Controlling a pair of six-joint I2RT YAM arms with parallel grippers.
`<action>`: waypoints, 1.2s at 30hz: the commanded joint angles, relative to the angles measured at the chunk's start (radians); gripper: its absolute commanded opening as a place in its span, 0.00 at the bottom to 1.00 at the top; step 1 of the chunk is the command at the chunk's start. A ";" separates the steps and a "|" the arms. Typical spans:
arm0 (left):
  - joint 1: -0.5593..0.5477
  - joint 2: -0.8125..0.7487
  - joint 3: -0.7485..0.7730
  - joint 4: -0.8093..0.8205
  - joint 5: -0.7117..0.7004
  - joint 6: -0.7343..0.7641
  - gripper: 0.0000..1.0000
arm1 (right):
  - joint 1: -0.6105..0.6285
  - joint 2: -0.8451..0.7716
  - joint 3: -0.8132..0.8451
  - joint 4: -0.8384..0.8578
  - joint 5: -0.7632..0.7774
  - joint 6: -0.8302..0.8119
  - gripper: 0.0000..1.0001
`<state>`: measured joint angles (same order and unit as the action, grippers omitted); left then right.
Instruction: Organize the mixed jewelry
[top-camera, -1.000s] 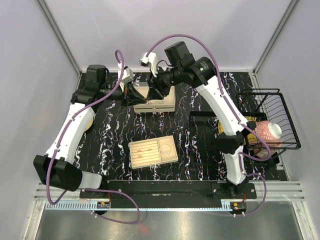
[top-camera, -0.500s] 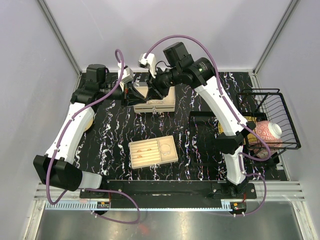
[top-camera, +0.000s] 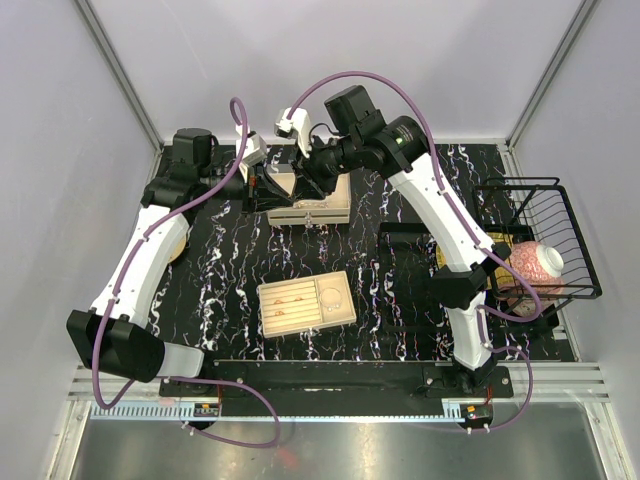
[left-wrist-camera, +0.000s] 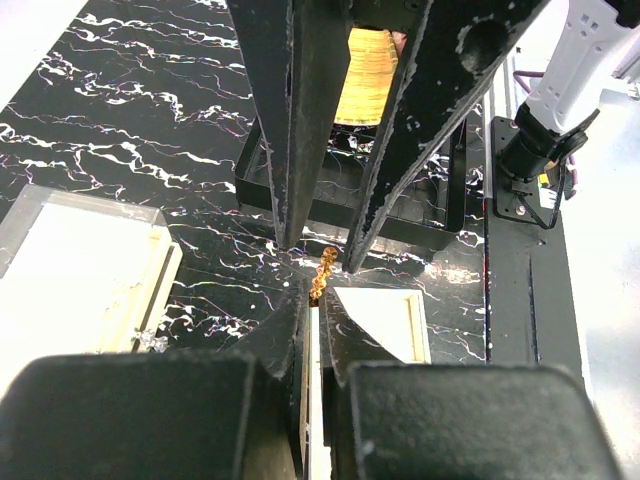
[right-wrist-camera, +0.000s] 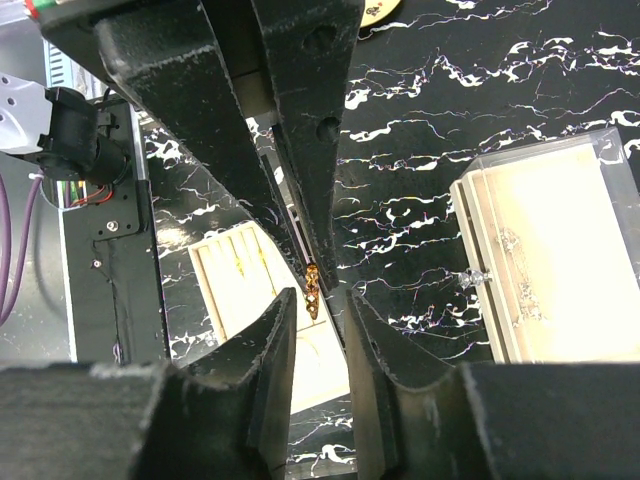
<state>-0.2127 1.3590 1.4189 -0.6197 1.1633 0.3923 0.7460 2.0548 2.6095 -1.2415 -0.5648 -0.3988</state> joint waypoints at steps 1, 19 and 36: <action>-0.004 0.003 0.045 0.012 0.022 -0.009 0.00 | 0.013 -0.013 0.001 0.031 0.013 -0.015 0.31; -0.005 -0.001 0.054 0.012 0.036 -0.023 0.00 | 0.021 -0.013 -0.006 0.033 0.011 -0.021 0.26; 0.033 -0.003 0.037 0.027 -0.007 -0.049 0.31 | 0.023 -0.051 -0.063 0.011 0.029 -0.057 0.00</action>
<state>-0.2104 1.3609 1.4319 -0.6308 1.1614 0.3740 0.7586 2.0537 2.5855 -1.2381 -0.5583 -0.4198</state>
